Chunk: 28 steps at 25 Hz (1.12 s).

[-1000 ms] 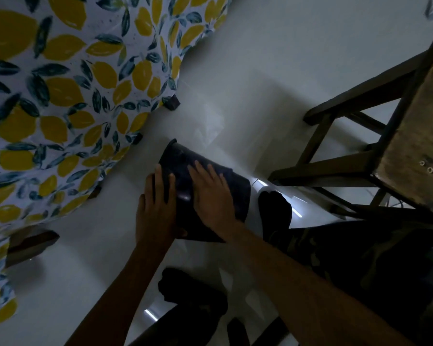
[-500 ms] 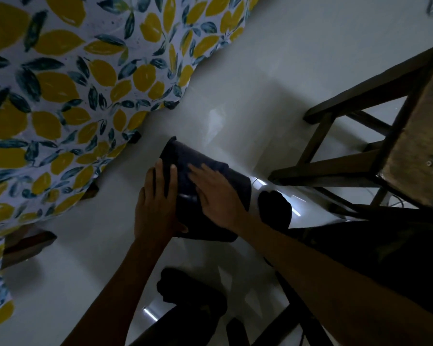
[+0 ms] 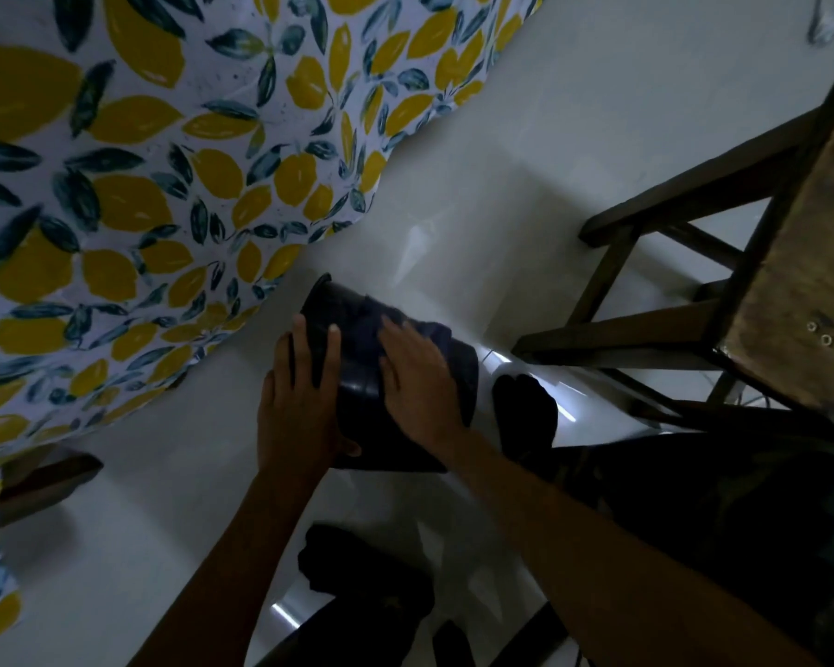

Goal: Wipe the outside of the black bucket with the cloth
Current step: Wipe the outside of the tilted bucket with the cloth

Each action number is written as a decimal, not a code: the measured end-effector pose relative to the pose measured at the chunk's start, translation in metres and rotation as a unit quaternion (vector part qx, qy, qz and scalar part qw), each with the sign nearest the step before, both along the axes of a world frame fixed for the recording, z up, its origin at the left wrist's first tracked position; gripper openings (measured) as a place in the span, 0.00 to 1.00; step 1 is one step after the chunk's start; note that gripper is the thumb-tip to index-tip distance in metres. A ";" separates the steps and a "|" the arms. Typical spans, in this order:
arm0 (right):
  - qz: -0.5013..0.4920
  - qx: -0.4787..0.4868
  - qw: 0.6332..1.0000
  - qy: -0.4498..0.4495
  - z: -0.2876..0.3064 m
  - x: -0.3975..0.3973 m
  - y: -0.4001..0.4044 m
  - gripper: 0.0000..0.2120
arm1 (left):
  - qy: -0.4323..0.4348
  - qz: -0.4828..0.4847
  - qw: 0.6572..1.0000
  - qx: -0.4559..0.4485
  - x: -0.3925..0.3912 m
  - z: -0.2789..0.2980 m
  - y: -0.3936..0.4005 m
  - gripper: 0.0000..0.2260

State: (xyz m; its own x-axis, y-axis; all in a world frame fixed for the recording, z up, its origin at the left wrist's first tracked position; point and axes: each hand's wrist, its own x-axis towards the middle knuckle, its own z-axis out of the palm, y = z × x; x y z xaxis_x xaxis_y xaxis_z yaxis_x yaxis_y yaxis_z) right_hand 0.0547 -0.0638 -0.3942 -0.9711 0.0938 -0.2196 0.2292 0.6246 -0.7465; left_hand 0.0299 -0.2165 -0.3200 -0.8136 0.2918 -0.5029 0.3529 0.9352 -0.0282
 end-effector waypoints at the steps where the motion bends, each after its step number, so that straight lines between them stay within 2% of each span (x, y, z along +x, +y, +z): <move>1: 0.034 -0.007 0.999 0.039 0.008 0.028 -0.003 0.18 | 0.007 -0.003 1.000 0.002 0.001 -0.001 -0.001 0.70; 3: 0.065 0.003 0.995 0.076 0.018 0.068 -0.005 0.19 | 0.014 -0.009 1.000 0.007 0.007 0.000 -0.003 0.68; 5: 0.037 0.020 0.995 0.089 0.021 0.070 0.002 0.17 | 0.021 -0.009 1.000 0.008 0.012 0.001 -0.005 0.69; 9: -0.090 0.035 0.995 -0.007 -0.011 -0.012 0.023 0.17 | 0.008 -0.008 1.000 0.011 0.013 0.002 -0.006 0.70; 12: -0.057 -0.018 0.995 -0.078 -0.038 -0.077 0.029 0.17 | 0.013 -0.011 1.000 0.005 0.012 0.001 -0.005 0.70; 14: -0.017 -0.039 0.995 -0.088 -0.038 -0.087 0.016 0.16 | 0.015 -0.011 1.000 0.004 0.011 -0.002 -0.005 0.70; 18: -0.032 -0.082 0.995 0.039 -0.010 -0.021 0.006 0.15 | 0.012 -0.009 1.000 0.020 -0.001 -0.003 -0.001 0.72; 21: -0.007 -0.025 0.995 0.100 0.015 0.060 -0.003 0.13 | 0.008 -0.020 0.999 0.024 -0.013 -0.001 0.006 0.71; 23: -0.006 0.012 0.997 0.076 0.023 0.091 0.001 0.13 | 0.010 -0.019 1.000 0.017 -0.012 0.002 0.008 0.72; 26: -0.124 0.026 0.992 0.021 -0.003 0.084 0.031 0.18 | 0.003 -0.022 1.000 0.015 -0.007 0.002 0.005 0.73; 28: -0.156 -0.001 0.988 -0.015 -0.021 0.061 0.051 0.18 | 0.001 -0.024 1.000 0.019 -0.008 0.002 0.005 0.73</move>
State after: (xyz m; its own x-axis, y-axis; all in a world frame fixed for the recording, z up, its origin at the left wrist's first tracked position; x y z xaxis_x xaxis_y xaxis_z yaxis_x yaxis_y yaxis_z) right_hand 0.1153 -0.0127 -0.4156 -0.8880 0.3876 -0.2475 0.4321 0.5188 -0.7376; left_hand 0.0223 -0.2119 -0.3180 -0.7995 0.3487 -0.4892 0.3966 0.9180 0.0060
